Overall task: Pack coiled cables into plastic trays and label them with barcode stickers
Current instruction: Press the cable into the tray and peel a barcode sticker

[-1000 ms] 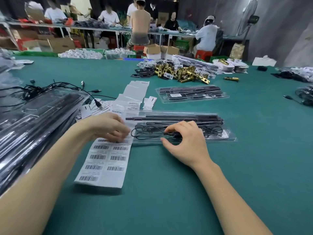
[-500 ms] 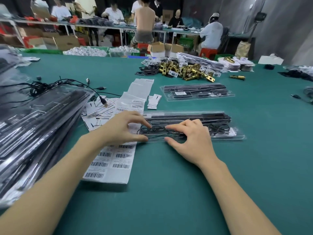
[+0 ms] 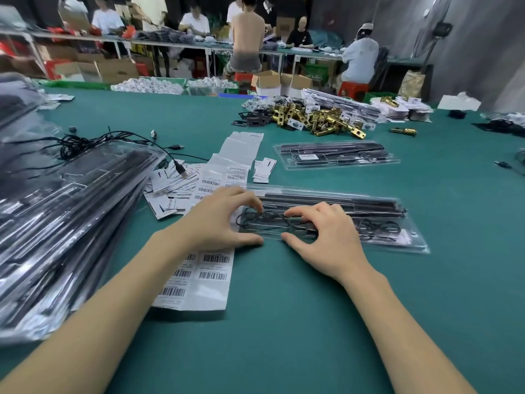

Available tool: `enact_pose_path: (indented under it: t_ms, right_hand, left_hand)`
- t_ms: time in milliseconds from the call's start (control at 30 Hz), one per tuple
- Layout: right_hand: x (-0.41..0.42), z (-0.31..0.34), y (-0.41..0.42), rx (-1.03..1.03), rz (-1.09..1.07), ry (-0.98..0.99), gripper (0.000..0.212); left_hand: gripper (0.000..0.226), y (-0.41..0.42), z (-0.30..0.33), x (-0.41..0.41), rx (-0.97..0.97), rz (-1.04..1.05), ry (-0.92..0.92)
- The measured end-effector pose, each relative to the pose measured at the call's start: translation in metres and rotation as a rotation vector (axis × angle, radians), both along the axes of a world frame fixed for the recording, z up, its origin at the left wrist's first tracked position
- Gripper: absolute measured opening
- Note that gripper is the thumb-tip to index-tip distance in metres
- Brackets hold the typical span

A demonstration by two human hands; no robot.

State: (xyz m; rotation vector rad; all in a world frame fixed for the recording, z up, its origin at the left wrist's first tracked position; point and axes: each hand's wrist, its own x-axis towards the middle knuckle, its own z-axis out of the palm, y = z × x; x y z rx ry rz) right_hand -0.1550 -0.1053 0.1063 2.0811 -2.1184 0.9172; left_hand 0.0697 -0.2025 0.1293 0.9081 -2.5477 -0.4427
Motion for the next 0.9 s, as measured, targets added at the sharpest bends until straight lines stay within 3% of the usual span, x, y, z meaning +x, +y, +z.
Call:
enact_pose_path:
  t_ms: [267, 500, 667, 900]
  right_hand:
    - [-0.018, 0.001, 0.01, -0.048, -0.06, -0.042, 0.049]
    - [-0.038, 0.007, 0.016, -0.044, -0.016, -0.07, 0.013]
    - [-0.057, 0.011, 0.021, 0.0, -0.094, -0.153, 0.028]
    - [-0.066, 0.014, 0.026, 0.101, -0.057, -0.189, 0.013]
  left_hand:
    - [0.046, -0.003, 0.007, -0.003, -0.073, 0.003, -0.102]
    - [0.045, -0.004, 0.007, -0.001, -0.022, -0.005, -0.102]
    - [0.044, -0.003, 0.01, -0.001, -0.018, -0.002, -0.108]
    - [0.043, -0.003, 0.009, -0.002, -0.044, -0.005, -0.114]
